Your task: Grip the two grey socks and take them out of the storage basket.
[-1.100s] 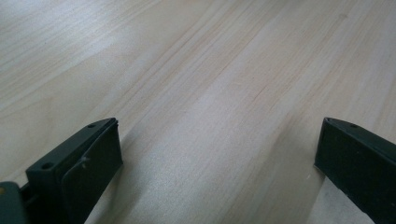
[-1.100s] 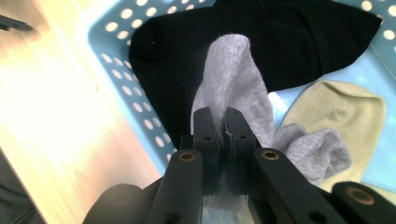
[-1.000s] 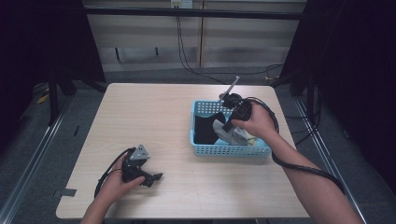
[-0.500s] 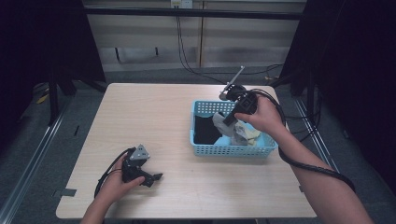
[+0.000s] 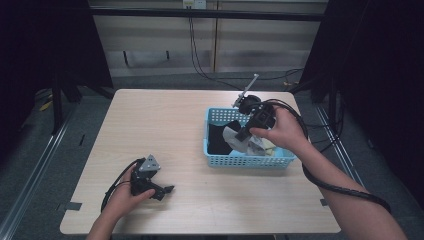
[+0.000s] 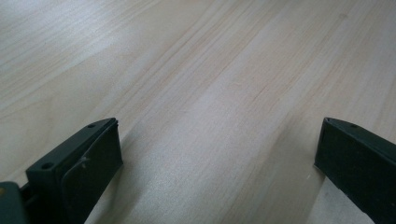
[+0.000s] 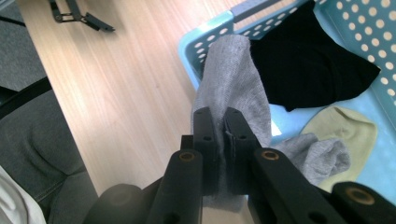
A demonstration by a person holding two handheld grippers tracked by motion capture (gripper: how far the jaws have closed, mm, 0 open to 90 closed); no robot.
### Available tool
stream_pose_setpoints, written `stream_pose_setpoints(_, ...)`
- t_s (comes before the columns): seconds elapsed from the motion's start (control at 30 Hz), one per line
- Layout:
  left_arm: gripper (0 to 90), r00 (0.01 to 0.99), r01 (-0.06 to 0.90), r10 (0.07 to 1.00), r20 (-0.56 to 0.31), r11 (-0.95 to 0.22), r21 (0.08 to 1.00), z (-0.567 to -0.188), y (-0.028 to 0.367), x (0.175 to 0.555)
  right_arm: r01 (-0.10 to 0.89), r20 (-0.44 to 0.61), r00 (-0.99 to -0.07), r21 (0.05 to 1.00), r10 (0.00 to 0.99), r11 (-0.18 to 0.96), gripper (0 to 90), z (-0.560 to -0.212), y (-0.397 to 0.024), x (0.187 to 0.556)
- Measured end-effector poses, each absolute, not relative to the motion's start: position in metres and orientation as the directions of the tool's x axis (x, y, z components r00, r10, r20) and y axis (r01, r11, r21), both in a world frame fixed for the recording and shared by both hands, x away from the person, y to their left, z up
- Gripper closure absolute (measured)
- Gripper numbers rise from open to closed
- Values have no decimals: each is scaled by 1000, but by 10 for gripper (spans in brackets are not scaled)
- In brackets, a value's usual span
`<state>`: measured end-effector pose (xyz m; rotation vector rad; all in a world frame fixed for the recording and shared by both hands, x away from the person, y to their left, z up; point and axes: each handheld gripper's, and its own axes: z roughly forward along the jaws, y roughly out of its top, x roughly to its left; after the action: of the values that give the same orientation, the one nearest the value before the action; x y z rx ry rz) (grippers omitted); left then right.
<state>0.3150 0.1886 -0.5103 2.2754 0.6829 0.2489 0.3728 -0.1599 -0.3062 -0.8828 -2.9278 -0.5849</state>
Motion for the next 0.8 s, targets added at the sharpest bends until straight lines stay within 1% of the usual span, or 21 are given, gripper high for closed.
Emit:
stream_pose_setpoints(0.13,0,841,403,540,-32,-585,704,-511,189,315,520,133,-852,339,507,784,852,-301,-154,364)
stream_pose_setpoints(0.5,0,840,400,542,-26,-585,705,-511,189,315,476,143,-878,350,456,807,852,-301,-140,349)
stream_pose_setpoints(0.73,0,840,399,541,-25,-586,706,-511,189,315,454,165,-891,355,423,817,851,-308,-130,342)
stream_pose_setpoints(0.8,0,840,402,542,-30,-583,706,-511,188,315,446,171,-895,353,412,823,851,-315,-127,341)
